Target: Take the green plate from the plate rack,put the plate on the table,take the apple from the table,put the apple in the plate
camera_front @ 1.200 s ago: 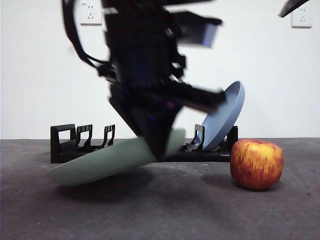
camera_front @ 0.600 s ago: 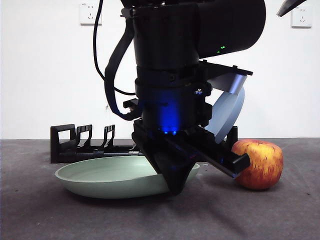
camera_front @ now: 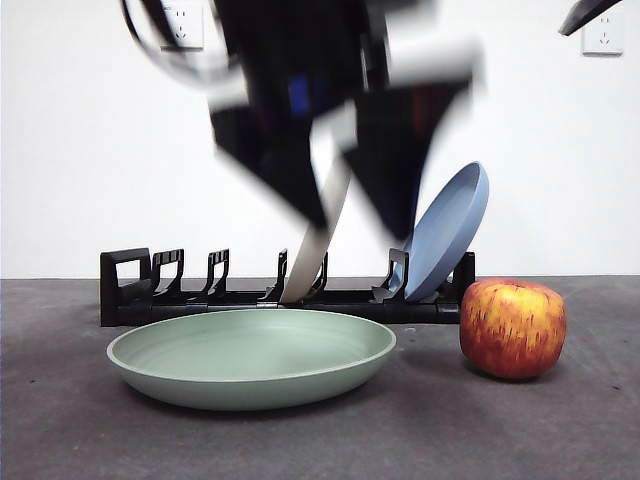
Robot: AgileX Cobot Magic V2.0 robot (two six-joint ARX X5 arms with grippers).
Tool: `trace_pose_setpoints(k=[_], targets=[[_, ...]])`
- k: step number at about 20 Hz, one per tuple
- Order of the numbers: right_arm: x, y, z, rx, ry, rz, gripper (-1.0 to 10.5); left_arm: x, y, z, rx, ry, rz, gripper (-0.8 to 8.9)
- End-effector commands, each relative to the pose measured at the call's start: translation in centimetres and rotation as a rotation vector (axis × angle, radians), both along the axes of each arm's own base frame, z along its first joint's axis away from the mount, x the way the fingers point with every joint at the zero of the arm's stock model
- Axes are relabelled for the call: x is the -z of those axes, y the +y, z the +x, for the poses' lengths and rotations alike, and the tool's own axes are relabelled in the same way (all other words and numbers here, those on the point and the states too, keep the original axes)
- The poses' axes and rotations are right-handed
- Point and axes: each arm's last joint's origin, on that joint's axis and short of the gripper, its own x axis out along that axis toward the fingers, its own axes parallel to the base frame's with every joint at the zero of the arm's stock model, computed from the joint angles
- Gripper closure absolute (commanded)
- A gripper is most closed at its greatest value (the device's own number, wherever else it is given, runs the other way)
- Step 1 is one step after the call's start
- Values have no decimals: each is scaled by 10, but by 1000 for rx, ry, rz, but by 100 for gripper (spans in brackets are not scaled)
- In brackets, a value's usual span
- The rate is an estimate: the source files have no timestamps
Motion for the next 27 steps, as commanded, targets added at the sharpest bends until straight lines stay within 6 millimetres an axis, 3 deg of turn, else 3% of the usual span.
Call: trace_pose_setpoints(k=[1, 4, 7, 11, 14, 17, 27], targets=[[4, 0, -3, -6, 48, -13, 474, -52, 22, -14, 7, -51, -190, 463], [10, 8, -9, -41, 99, -65, 474, -114, 65, -36, 7, -164, -396, 463], [27, 22, -11, -64, 142, -133, 474, -160, 113, -61, 0, -263, -560, 463], [85, 45, -12, -102, 222, -218, 474, -196, 173, -93, -10, -356, -712, 463], [132, 52, -12, -101, 245, -225, 474, -207, 207, -112, -27, -393, -780, 465], [159, 51, -13, -70, 253, -227, 474, -205, 228, -123, -64, -393, -798, 467], [180, 51, -13, -45, 227, -208, 472, -193, 231, -124, -120, -312, -706, 467]])
